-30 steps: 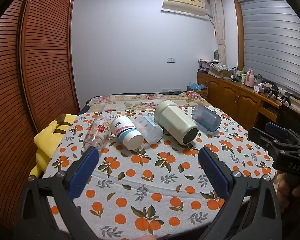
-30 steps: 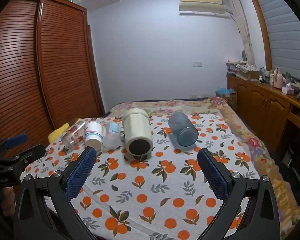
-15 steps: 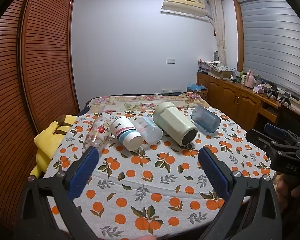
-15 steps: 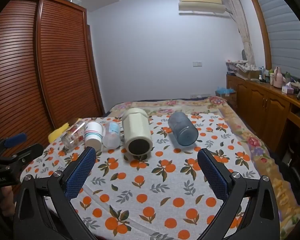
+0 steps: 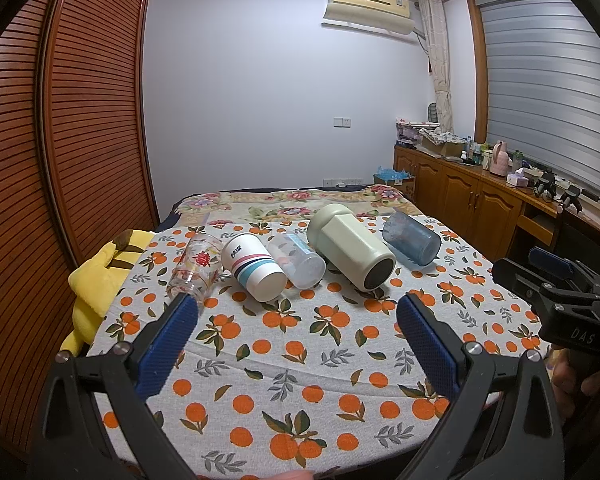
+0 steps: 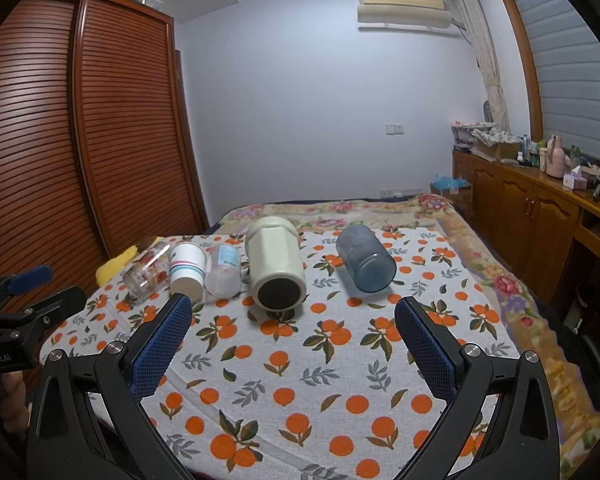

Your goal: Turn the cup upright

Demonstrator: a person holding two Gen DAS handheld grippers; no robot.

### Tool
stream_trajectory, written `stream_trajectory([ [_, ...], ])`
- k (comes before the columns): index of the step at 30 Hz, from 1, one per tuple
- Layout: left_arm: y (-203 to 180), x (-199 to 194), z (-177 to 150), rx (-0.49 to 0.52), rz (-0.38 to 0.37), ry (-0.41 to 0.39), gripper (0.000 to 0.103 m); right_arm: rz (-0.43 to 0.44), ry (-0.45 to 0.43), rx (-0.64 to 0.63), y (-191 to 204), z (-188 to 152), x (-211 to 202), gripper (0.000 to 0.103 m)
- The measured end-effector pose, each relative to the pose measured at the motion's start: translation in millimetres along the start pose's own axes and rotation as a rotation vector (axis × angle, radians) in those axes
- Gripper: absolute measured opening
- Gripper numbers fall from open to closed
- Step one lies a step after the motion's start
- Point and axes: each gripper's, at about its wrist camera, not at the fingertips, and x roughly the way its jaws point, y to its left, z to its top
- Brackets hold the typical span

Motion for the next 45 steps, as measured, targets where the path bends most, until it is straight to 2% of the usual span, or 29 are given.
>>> stream_trajectory([
  [45, -2, -11, 12, -0.005, 0.002, 0.000, 0.101, 0.001, 0.000, 0.001, 0, 0, -1, 0.103],
])
